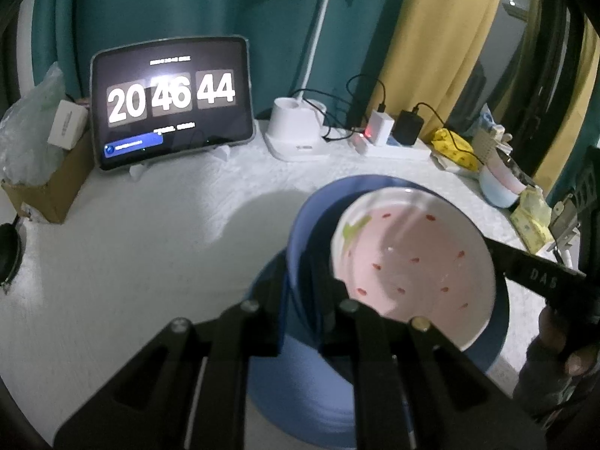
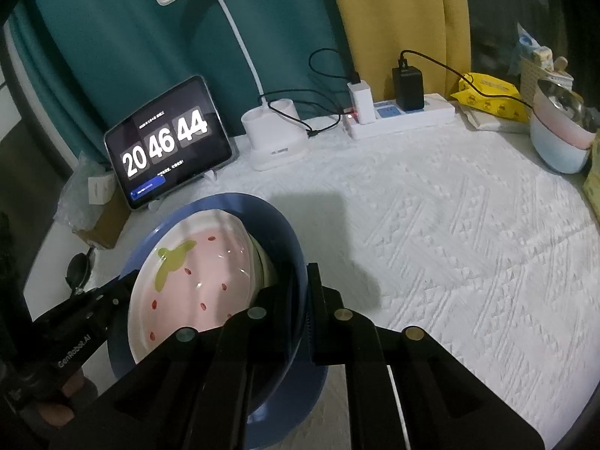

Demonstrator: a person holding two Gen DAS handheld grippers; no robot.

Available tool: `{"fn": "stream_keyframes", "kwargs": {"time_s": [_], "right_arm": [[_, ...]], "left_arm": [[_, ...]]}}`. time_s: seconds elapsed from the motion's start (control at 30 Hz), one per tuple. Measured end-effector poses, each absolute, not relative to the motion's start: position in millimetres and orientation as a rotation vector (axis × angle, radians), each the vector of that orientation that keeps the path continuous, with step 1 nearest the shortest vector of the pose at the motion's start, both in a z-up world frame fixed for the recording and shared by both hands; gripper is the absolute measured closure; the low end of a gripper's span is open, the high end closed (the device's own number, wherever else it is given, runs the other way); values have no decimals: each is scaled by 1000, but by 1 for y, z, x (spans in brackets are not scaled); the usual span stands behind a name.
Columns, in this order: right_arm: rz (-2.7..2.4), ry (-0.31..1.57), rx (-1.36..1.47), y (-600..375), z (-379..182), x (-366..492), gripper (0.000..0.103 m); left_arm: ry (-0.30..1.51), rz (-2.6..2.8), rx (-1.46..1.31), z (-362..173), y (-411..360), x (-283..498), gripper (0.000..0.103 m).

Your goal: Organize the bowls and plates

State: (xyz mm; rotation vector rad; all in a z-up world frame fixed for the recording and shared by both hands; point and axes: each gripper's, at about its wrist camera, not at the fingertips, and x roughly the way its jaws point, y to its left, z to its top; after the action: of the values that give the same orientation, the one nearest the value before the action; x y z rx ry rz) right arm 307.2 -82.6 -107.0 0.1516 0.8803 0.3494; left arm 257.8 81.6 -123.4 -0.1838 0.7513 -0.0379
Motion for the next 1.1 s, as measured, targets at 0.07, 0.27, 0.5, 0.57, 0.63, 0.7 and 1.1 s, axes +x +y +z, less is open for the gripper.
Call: {"fn": "stream_keyframes", "kwargs": {"time_s": [0.07, 0.27, 0.5, 0.57, 0.63, 0.7, 1.1], "right_arm": [[353, 883, 151, -83, -107, 308, 95], [350, 876, 140, -79, -107, 309, 94], [344, 861, 119, -76, -108, 310, 94], [340, 861, 110, -76, -108, 310, 93], [331, 863, 100, -76, -108, 310, 88], [318, 861, 79, -76, -107, 309, 82], [263, 839, 30, -83, -103, 296, 61]], "left_arm": [[749, -33, -174, -123, 80, 257, 92], [744, -18, -127, -123, 79, 256, 89], [735, 14, -67, -122, 73, 254, 88], [735, 20, -63, -122, 73, 253, 86], [733, 15, -76, -120, 74, 250, 84], [723, 16, -83, -118, 75, 248, 84], [687, 48, -85, -112, 77, 231, 51]]}}
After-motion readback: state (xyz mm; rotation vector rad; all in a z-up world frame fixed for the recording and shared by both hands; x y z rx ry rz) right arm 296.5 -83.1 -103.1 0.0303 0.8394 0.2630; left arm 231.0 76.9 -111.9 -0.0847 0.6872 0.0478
